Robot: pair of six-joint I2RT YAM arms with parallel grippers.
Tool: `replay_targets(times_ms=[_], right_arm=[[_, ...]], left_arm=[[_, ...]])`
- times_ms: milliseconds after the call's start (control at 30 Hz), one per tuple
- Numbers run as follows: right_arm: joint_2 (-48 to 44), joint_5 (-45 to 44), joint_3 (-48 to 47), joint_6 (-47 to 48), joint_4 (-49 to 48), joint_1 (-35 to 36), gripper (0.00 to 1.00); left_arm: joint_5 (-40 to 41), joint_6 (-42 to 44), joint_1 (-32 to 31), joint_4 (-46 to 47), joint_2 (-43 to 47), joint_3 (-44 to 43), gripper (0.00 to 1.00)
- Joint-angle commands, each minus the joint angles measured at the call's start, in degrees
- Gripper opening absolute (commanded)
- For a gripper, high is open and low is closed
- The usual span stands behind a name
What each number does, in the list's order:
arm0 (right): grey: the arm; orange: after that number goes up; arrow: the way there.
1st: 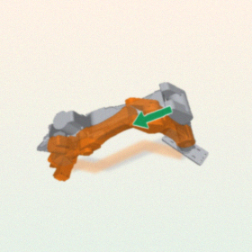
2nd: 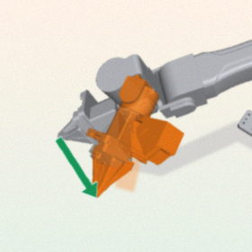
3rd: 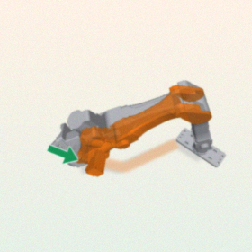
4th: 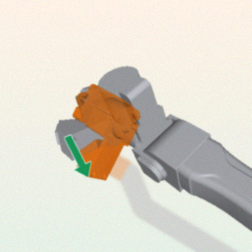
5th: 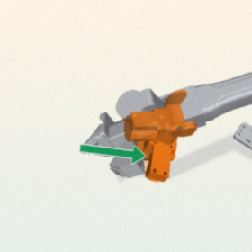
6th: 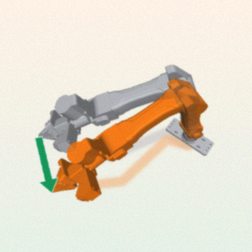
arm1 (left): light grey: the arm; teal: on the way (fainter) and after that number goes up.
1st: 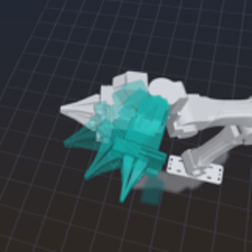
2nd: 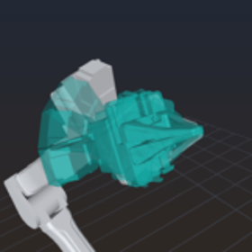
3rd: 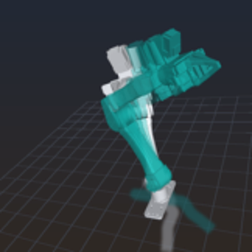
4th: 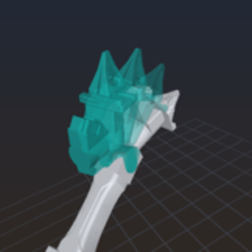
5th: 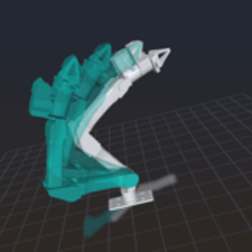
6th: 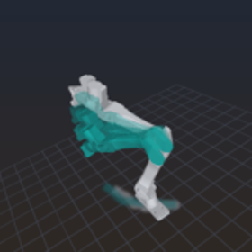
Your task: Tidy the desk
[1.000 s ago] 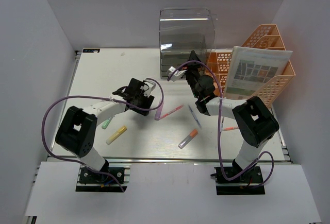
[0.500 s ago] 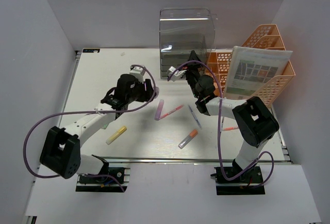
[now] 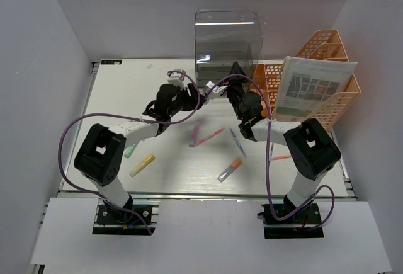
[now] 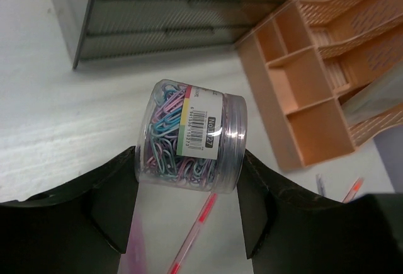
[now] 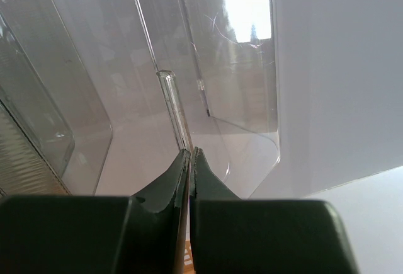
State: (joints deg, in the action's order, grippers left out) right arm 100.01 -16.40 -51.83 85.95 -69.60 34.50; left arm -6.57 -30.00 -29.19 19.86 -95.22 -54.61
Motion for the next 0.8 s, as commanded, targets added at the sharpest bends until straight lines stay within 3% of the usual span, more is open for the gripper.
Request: replay_targets(times_ms=[0,567,767], right_arm=[[-2.1,-2.32,-2.04,-1.23,-25.85,-0.75,0.0],[-1.66,-2.32,-2.39,-1.4,-26.02,-0.84,0.0],[-1.74,-2.23,-2.39,-1.58,-26.11,-0.75,0.0]], left_arm=[[0.42,-1.29,-0.43,10.54,-0.83,-4.36,0.15],[4.37,-0.94,-1.48,29.26,-10.95,-9.11,0.12],[7.6,-0.32,-2.54,31.82,-12.18,-10.43,0.12]])
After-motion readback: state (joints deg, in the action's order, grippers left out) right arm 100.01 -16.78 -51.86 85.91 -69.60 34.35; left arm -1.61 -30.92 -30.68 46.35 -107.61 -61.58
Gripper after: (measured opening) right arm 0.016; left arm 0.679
